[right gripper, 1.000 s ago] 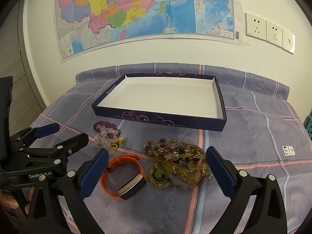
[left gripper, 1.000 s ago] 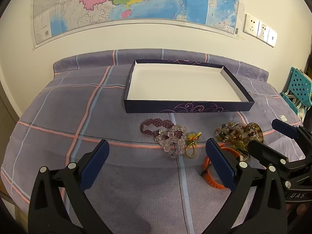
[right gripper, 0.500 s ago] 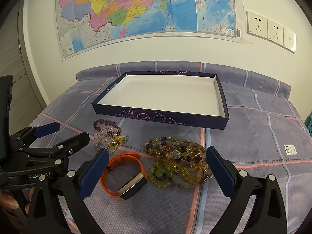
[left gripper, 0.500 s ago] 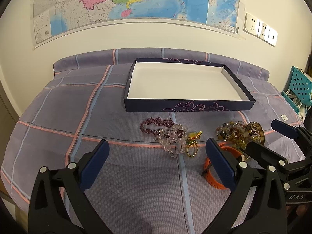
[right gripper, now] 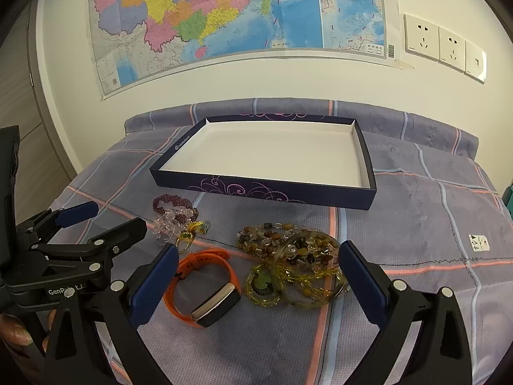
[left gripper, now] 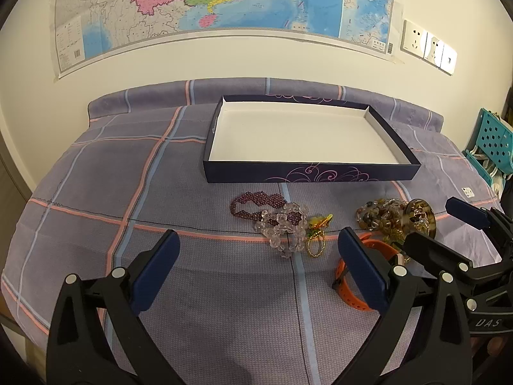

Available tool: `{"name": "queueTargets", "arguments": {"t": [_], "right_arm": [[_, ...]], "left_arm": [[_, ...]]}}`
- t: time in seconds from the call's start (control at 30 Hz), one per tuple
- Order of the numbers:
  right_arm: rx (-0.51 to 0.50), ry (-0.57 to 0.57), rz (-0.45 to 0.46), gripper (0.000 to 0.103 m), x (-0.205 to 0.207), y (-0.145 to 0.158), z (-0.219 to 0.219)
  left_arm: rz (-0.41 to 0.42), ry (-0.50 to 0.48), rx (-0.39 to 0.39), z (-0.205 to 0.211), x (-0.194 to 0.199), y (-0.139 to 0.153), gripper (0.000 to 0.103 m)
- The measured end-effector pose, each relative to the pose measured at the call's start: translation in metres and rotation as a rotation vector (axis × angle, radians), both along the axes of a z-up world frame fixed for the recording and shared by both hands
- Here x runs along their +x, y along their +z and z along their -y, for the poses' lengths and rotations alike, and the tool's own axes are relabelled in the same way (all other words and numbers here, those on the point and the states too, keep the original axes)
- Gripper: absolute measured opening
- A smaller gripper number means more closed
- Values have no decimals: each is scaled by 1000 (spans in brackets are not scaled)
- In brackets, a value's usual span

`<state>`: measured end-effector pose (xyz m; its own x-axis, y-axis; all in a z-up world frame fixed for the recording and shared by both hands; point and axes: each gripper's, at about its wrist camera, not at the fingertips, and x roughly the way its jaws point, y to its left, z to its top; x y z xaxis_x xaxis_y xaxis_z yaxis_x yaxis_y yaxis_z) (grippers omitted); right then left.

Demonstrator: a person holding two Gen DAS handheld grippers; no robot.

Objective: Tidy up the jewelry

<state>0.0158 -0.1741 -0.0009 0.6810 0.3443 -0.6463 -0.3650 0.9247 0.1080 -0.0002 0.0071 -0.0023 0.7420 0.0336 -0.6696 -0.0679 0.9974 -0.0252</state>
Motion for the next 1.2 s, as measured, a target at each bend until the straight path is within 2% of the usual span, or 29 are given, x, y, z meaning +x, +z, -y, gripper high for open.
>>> {"name": "queueTargets", "arguments": {"t": [1.2], "right_arm": [[4,3,-12,96,0,-3,0]], "left_arm": [[-2,-2,2,-1,0,-1,97]]}}
